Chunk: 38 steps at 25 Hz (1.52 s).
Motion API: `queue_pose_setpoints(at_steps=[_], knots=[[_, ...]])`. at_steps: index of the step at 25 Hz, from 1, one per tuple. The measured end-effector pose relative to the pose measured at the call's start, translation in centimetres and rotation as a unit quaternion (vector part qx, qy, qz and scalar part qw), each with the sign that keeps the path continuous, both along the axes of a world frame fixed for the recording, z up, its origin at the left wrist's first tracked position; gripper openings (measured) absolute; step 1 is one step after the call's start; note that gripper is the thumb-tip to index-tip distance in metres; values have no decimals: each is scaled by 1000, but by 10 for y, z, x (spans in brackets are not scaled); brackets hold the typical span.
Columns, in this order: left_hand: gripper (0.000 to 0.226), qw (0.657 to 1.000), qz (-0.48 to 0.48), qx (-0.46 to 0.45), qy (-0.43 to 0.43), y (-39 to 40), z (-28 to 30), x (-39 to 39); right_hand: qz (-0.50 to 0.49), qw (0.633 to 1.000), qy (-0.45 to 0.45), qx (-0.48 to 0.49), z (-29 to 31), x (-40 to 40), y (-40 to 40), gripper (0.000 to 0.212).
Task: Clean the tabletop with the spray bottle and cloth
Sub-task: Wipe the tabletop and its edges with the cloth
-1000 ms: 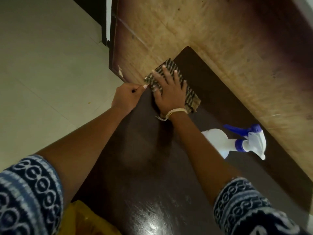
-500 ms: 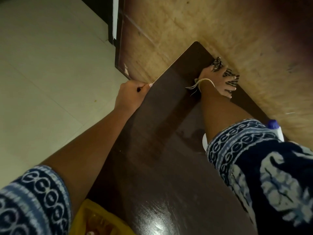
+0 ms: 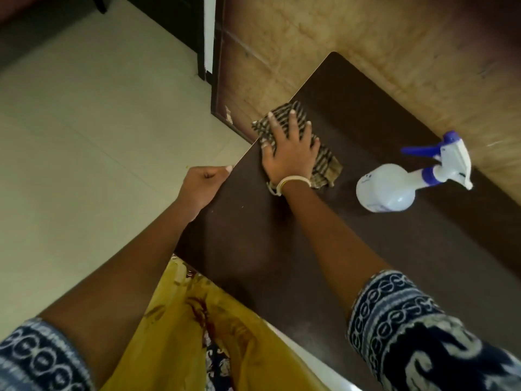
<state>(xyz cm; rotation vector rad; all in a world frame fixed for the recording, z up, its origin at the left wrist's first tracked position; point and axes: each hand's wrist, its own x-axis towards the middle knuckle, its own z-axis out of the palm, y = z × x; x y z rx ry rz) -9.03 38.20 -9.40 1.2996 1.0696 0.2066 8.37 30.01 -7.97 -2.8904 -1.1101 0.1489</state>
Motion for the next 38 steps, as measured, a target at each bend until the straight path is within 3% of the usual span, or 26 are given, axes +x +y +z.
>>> queue_pose_setpoints(at_steps=[6, 11, 16, 19, 21, 27, 29, 32, 38], knots=[[29, 999, 4, 14, 43, -19, 4, -72, 63, 998, 8, -11, -4, -120, -40, 61], [20, 997, 47, -50, 35, -41, 13, -119, 129, 991, 31, 0, -5, -192, -82, 59], [37, 996, 88, -33, 6, -79, 18, -141, 175, 984, 37, -11, -9, -224, -128, 58], [58, 988, 117, -98, -18, -111, 19, -145, 196, 979, 18, -43, -7, -227, -158, 61], [64, 984, 112, -135, -8, -137, 22, -142, 174, 983, 8, -50, -4, -227, -185, 66], [66, 993, -41, -34, 103, -222, 25, -124, 75, 996, -34, -41, -8, -231, -287, 78], [67, 990, -91, -14, 111, -250, 26, -120, 33, 998, -52, -28, -12, -232, -320, 81], [51, 982, -151, 22, 111, -290, 26, -111, -19, 997, -68, -15, -15, -234, -370, 82], [55, 960, -245, 30, 134, -356, 26, -97, -147, 987, -65, -9, -12, -238, -455, 83]])
